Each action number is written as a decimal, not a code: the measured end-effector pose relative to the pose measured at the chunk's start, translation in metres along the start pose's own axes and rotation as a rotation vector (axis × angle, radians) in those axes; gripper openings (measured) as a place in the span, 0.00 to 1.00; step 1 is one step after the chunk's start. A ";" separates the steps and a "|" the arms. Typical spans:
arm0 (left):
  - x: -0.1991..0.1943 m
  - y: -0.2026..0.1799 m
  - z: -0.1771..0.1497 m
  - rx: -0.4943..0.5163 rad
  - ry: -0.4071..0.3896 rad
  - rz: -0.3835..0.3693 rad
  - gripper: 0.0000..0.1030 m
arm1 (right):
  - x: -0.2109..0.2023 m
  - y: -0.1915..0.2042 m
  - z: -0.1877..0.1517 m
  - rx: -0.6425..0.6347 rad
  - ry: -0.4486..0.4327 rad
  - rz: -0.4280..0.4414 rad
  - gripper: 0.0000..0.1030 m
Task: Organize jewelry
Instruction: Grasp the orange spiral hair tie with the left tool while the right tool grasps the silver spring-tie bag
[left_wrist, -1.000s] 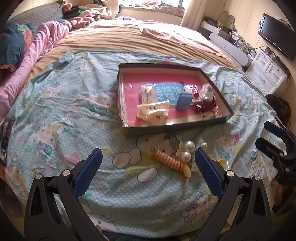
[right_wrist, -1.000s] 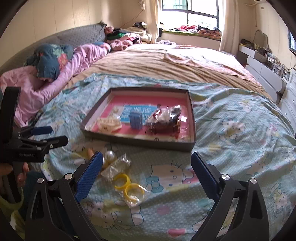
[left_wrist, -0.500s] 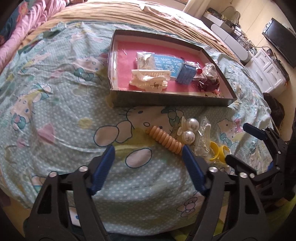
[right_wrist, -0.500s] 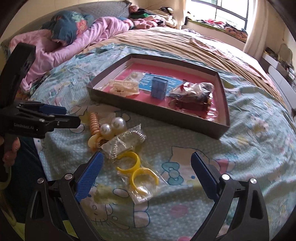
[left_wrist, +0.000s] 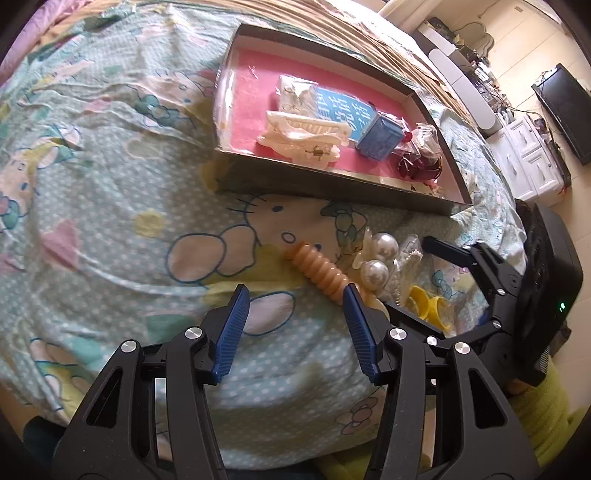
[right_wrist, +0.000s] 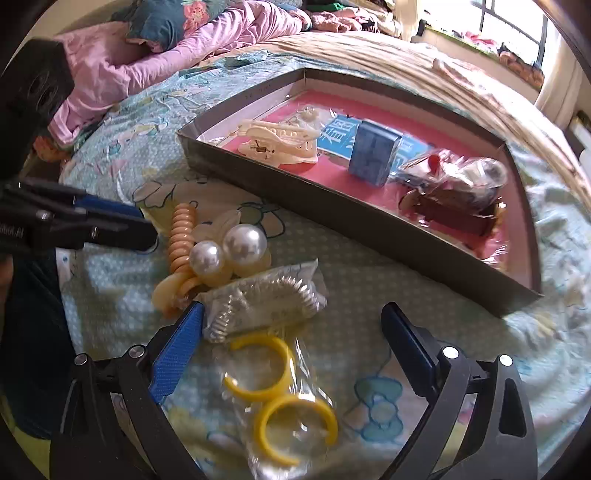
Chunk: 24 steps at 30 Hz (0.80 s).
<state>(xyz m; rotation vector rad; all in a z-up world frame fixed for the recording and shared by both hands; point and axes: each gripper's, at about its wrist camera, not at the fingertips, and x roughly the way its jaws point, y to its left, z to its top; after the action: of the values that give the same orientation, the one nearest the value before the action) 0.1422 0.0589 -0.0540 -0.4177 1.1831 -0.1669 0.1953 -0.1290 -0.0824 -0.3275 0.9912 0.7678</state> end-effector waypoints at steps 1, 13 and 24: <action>0.002 -0.001 0.001 -0.002 0.006 -0.007 0.43 | 0.001 -0.002 0.000 0.008 -0.003 0.025 0.85; 0.023 -0.009 0.013 0.003 0.016 -0.018 0.40 | -0.021 -0.045 -0.006 0.168 -0.067 0.028 0.54; 0.026 -0.013 0.019 0.010 -0.007 -0.046 0.17 | -0.057 -0.083 -0.022 0.293 -0.164 -0.050 0.53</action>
<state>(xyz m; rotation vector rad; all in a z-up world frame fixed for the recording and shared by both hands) 0.1706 0.0426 -0.0650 -0.4365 1.1656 -0.2109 0.2228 -0.2240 -0.0530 -0.0347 0.9218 0.5844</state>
